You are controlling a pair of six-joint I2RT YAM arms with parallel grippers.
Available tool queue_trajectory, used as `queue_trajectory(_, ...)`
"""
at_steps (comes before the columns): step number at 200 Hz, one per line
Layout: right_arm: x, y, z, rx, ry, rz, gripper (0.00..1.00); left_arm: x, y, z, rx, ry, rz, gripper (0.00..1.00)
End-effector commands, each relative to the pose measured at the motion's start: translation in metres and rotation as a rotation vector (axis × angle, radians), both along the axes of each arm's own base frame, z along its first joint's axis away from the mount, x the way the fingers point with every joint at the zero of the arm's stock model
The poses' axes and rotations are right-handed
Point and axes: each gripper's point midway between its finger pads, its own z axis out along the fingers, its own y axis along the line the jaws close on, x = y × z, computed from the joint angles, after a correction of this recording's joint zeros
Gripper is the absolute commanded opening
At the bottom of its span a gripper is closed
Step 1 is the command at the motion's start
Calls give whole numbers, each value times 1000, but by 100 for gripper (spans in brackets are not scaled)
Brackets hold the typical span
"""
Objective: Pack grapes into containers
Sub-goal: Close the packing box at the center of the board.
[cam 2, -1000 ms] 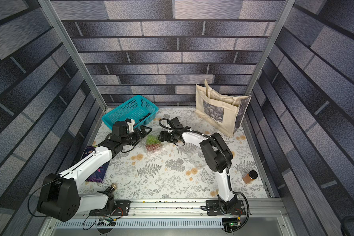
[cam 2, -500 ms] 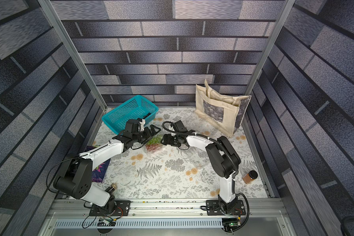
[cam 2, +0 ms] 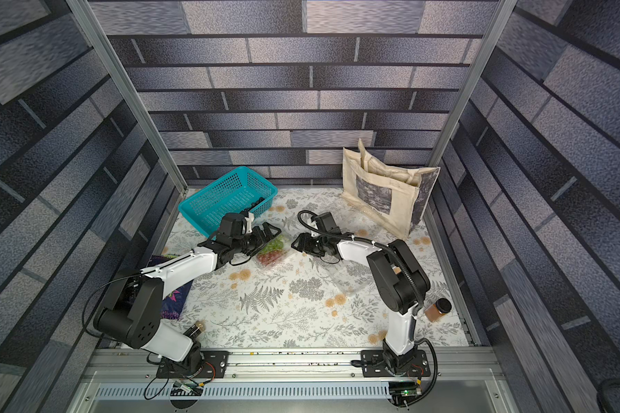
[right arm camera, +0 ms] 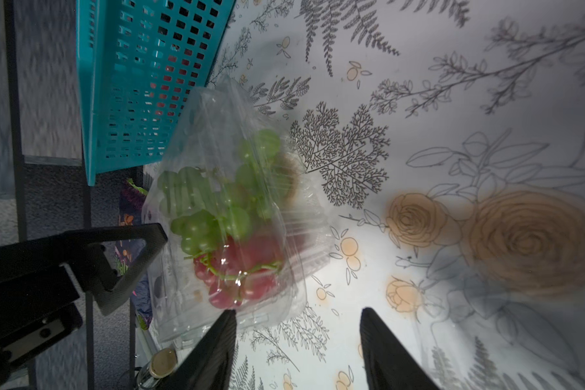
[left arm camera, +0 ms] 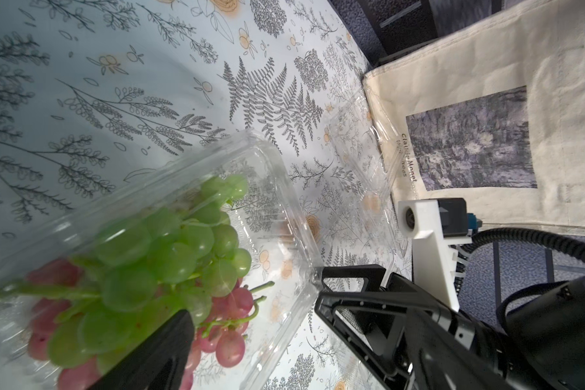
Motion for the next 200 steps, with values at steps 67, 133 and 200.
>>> queue_trajectory(67,8,-4,5,120,6,-25,57,-7,2,-5,11,-4,3,100)
queue_trajectory(133,14,2,-1,156,25,-22,44,-7,2,-7,16,-2,1,100)
queue_trajectory(200,26,10,8,222,14,-14,35,-9,3,-11,26,4,-1,100)
